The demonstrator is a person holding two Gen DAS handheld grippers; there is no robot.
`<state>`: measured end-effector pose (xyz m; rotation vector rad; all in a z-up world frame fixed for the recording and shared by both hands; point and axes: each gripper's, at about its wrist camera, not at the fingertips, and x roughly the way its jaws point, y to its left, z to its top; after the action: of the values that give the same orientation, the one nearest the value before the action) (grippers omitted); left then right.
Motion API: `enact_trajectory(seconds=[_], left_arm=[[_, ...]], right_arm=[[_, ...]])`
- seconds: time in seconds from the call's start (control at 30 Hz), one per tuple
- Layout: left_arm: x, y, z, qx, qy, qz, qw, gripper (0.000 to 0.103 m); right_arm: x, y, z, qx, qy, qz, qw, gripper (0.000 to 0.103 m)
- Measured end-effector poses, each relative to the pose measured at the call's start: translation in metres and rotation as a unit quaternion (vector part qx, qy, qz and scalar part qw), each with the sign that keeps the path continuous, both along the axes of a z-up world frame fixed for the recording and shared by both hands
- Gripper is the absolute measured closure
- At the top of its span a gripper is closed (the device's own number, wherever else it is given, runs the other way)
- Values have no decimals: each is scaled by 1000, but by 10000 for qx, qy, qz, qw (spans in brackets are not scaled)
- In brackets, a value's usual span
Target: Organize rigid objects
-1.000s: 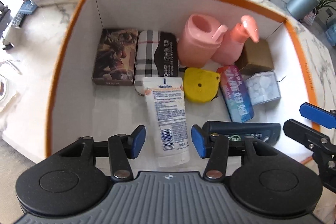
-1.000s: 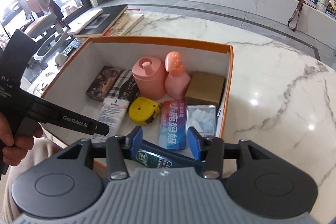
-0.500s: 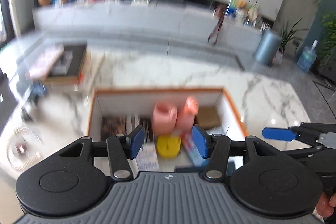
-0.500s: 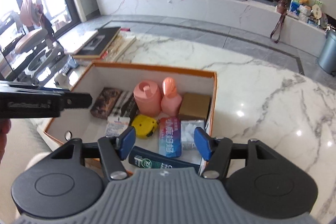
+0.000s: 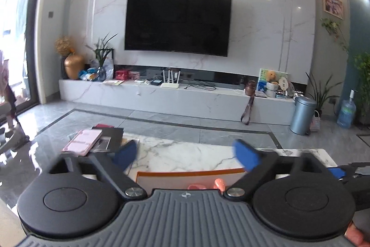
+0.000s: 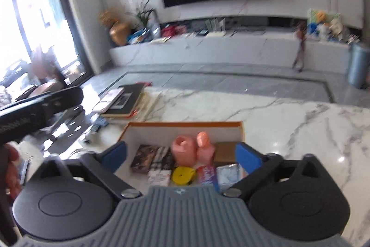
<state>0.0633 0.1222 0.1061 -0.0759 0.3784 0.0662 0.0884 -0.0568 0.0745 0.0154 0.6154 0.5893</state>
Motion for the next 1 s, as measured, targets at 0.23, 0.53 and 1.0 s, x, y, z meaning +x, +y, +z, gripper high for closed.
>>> enact_trajectory(seconds=[0.23,0.53,1.0], left_arm=[[-8,14,-35,-275,334,418,9982,0],[-27,18,-85,-583,804,309,9946,0],[-39,-8,-105,-225,957,459,9941,0]], right_arm=[[-13,-4,-23,-218,-17,-521,9984,2],[-30,-5,-59,-428,39,-748,9963,2],[-52,-18,-86,-294,-130,-876,9956,2]])
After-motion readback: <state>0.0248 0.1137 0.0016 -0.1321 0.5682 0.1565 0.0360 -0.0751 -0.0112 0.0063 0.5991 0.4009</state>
